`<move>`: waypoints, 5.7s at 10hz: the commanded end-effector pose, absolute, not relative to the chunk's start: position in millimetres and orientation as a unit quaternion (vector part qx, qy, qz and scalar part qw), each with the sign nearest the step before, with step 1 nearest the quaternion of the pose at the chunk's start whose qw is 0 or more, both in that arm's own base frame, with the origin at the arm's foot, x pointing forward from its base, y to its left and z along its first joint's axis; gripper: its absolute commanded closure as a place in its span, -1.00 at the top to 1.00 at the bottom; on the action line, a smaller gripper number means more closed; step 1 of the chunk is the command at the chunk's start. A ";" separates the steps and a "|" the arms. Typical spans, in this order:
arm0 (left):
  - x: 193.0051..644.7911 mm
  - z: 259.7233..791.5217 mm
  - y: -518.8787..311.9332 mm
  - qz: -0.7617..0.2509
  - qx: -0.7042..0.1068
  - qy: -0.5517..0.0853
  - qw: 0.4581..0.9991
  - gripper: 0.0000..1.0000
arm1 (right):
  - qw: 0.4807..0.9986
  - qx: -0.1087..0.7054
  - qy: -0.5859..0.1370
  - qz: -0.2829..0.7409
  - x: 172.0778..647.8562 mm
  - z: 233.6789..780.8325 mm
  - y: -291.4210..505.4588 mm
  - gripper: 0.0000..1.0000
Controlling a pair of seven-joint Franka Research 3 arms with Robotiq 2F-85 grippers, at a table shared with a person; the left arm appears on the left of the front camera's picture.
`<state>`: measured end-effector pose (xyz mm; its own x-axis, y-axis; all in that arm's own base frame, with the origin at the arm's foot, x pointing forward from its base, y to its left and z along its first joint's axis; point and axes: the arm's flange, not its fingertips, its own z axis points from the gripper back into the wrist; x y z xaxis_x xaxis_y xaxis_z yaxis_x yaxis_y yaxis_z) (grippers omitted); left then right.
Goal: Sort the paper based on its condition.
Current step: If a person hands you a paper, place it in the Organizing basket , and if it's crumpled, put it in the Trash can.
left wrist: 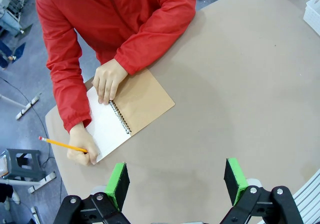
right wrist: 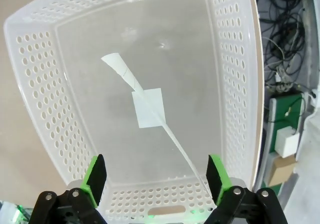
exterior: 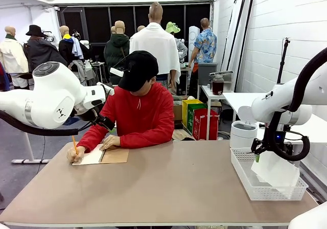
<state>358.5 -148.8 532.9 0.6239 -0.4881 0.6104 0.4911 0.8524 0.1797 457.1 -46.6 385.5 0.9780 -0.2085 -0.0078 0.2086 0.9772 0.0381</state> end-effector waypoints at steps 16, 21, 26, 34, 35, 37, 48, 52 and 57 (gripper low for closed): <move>358.1 532.1 -148.6 -0.273 -0.002 -0.337 0.901 1.00 | 0.986 0.071 -0.143 0.036 403.0 512.8 28.6 1.00; 358.1 532.1 -148.6 -0.273 -0.002 -0.337 0.901 1.00 | 0.949 0.110 -0.180 0.236 357.2 513.5 82.9 1.00; 358.1 532.1 -148.6 -0.273 -0.002 -0.337 0.901 1.00 | 0.919 0.145 -0.223 0.290 338.3 513.0 109.1 1.00; 358.1 532.1 -148.6 -0.273 -0.002 -0.337 0.901 1.00 | 0.896 0.122 -0.283 0.320 336.9 518.0 135.3 1.00; 358.1 532.1 -148.6 -0.273 -0.002 -0.337 0.901 1.00 | 0.881 0.121 -0.308 0.338 335.7 517.5 143.0 1.00; 358.1 532.1 -148.6 -0.273 -0.002 -0.337 0.901 1.00 | 0.861 0.127 -0.334 0.361 333.7 516.1 160.0 1.00; 358.1 532.1 -148.6 -0.273 -0.002 -0.337 0.901 1.00 | 0.857 0.117 -0.335 0.375 336.2 536.0 186.0 1.00; 358.1 532.1 -148.6 -0.273 -0.002 -0.337 0.901 1.00 | 0.857 0.117 -0.335 0.375 336.2 536.0 186.0 1.00; 358.1 532.1 -148.6 -0.273 -0.002 -0.337 0.901 1.00 | 0.857 0.117 -0.335 0.375 336.2 536.0 186.0 1.00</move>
